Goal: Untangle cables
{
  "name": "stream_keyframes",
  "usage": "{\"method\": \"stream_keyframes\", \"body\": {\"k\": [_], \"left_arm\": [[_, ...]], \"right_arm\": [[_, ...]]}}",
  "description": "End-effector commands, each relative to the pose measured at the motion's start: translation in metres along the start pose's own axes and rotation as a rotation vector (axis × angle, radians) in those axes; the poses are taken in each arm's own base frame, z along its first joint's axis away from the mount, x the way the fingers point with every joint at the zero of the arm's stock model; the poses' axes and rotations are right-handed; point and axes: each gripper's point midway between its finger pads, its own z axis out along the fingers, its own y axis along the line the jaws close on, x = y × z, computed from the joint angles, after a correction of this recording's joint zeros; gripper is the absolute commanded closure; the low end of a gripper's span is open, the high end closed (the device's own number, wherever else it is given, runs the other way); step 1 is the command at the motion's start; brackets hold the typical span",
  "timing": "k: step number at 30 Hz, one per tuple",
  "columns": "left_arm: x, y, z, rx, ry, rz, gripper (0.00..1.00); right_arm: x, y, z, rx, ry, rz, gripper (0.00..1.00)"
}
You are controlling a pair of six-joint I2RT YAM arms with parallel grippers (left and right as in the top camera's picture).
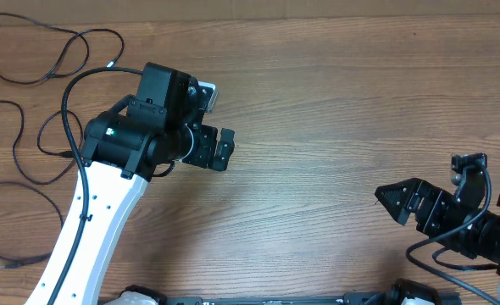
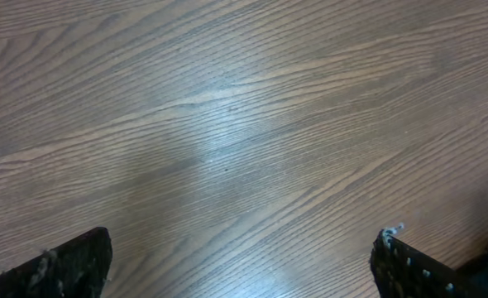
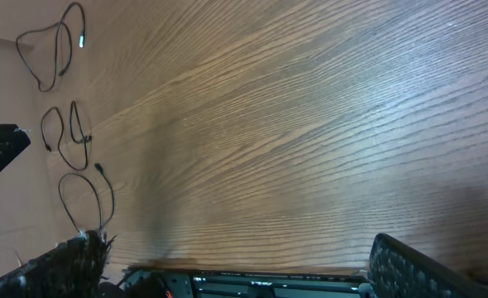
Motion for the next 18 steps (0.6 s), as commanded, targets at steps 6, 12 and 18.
{"method": "stream_keyframes", "body": {"k": [6,12,18], "left_arm": [[-0.003,0.0,-0.004,-0.006,-0.018,0.023,0.0],[-0.003,0.0,-0.004,-0.006,-0.017,0.023,0.0],[-0.003,0.0,-0.004,-0.006,-0.018,0.023,0.0]], "right_arm": [[-0.006,-0.015,0.0,0.086,-0.025,0.005,0.0],[-0.013,-0.017,0.011,0.065,-0.035,-0.003,0.0],[-0.028,-0.014,0.037,-0.006,-0.185,-0.189,0.0]]}}
